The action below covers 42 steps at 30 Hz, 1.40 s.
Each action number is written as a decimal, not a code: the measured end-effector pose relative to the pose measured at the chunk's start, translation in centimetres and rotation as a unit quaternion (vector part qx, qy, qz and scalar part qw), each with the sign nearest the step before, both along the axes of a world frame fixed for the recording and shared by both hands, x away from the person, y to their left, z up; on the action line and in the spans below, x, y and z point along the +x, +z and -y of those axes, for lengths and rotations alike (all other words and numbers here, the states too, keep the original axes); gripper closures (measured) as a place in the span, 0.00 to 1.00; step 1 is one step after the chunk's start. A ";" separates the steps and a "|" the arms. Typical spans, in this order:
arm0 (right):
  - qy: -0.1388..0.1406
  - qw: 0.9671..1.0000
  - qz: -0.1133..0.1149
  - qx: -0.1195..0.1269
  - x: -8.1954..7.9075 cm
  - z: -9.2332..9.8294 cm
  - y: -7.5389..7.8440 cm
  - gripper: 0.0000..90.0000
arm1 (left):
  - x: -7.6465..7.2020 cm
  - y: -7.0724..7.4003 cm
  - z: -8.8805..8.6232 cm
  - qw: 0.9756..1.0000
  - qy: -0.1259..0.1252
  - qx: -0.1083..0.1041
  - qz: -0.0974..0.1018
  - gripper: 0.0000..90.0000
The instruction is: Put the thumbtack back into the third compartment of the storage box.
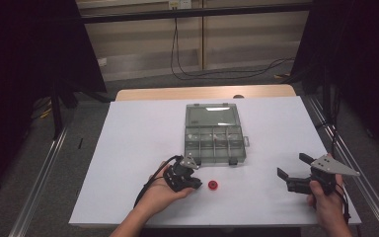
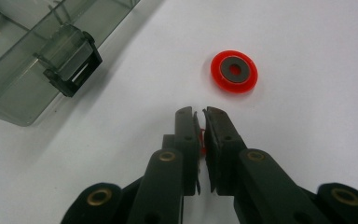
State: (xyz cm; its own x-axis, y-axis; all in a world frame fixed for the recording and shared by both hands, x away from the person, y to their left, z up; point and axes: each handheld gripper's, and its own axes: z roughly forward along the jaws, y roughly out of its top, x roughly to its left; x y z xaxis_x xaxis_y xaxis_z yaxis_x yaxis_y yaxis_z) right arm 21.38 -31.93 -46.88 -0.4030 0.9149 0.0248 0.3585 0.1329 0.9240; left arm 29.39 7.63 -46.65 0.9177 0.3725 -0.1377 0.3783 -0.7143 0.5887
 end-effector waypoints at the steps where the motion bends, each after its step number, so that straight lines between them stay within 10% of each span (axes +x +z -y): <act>1: 0.000 1.000 0.000 0.000 0.0 0.0 0.0 0.04 | 0.0 0.1 0.0 1.000 0.003 0.002 -0.004 0.93; 42: 0.000 1.000 0.002 -0.001 0.1 0.1 0.0 0.04 | 2.6 2.7 0.9 0.999 0.015 -0.035 -0.002 0.93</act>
State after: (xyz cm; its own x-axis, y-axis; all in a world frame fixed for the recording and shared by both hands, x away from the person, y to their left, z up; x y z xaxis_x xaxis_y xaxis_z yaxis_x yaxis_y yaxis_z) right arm 21.44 -32.02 -46.92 -0.4038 0.9146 0.0215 0.3552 0.1351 0.9250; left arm 31.95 6.70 -43.98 0.9055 0.3896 -0.1679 0.4015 -0.6590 0.6361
